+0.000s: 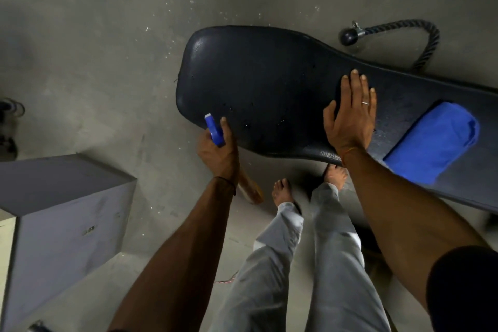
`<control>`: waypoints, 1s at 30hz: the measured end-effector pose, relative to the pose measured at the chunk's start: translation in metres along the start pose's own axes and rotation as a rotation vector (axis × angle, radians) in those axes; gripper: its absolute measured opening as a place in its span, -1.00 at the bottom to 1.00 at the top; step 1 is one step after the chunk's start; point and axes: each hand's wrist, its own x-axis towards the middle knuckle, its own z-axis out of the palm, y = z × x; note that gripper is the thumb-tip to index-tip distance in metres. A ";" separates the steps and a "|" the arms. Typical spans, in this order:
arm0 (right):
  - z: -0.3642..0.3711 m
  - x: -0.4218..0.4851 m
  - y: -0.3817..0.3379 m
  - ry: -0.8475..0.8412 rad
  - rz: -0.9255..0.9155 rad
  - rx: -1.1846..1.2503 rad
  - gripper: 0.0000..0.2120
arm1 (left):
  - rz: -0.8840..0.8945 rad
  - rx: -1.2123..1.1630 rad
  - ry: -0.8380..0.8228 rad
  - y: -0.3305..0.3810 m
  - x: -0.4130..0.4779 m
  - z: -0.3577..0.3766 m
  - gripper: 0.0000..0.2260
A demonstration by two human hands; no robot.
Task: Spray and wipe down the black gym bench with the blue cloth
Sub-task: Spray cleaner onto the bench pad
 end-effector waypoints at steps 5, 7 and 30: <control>0.000 0.002 0.001 -0.011 0.007 -0.011 -0.43 | -0.163 -0.047 0.023 -0.008 -0.005 -0.004 -0.83; 0.000 0.001 0.000 -0.010 0.010 -0.005 -0.43 | -0.155 -0.048 -0.021 -0.009 -0.010 -0.002 -0.82; 0.003 0.001 0.003 0.015 0.005 0.041 -0.44 | 0.227 0.238 -0.679 -0.008 -0.033 0.017 -0.77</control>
